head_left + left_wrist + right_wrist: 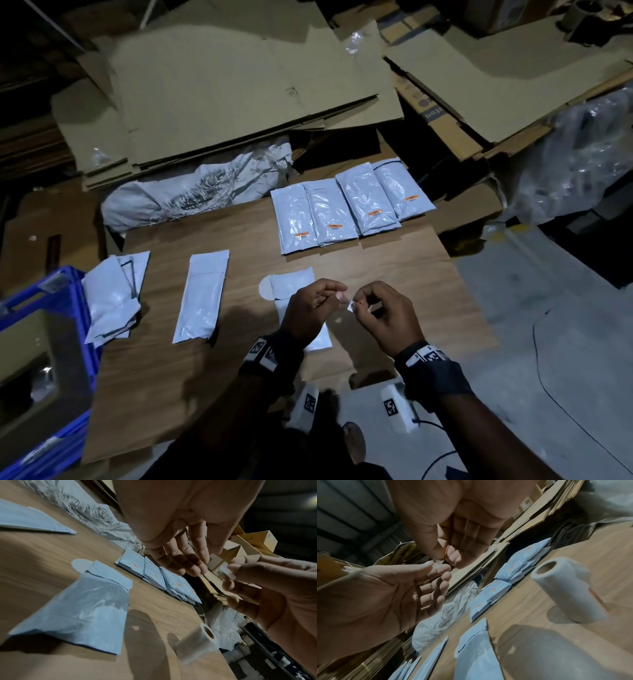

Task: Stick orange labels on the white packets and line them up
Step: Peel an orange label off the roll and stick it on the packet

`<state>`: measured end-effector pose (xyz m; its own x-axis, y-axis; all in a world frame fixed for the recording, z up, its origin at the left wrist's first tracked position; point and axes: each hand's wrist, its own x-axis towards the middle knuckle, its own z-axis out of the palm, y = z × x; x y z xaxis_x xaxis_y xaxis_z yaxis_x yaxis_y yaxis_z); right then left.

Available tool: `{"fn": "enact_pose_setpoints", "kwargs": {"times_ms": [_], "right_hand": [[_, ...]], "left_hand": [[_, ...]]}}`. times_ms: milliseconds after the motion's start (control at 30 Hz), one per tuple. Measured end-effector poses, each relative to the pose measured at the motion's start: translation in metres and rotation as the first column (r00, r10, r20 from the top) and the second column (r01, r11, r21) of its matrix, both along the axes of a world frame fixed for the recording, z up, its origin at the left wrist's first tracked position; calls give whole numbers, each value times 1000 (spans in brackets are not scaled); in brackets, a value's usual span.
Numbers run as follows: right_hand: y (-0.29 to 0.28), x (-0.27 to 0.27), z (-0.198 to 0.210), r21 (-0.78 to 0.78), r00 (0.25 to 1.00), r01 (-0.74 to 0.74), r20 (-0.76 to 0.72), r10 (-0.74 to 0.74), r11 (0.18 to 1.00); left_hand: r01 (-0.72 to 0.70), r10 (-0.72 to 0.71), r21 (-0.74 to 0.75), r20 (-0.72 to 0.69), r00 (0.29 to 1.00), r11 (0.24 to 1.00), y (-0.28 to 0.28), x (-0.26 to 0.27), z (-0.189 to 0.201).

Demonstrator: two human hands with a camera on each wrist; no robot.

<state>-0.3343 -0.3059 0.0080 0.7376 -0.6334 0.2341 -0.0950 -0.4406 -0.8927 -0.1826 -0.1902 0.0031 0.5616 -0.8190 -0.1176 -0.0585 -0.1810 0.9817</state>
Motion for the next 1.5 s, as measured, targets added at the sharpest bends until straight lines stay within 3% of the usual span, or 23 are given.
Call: {"fn": "enact_pose_setpoints", "kwargs": {"times_ms": [233,800,1200,1500], "right_hand": [[19,19,6,23,991,-126,-52,127,992],[55,56,16,56,927,-321,-187,326,945],[76,102,26,81,892,-361,-261,369,929],[94,117,32,106,889,-329,-300,346,938]], "left_hand": [[-100,101,-20,90,991,995,35,13,4],[-104,105,-29,31,994,994,82,43,13],[-30,29,-19,-29,999,999,110,87,21],[20,-19,-48,28,999,999,123,106,12]]}}
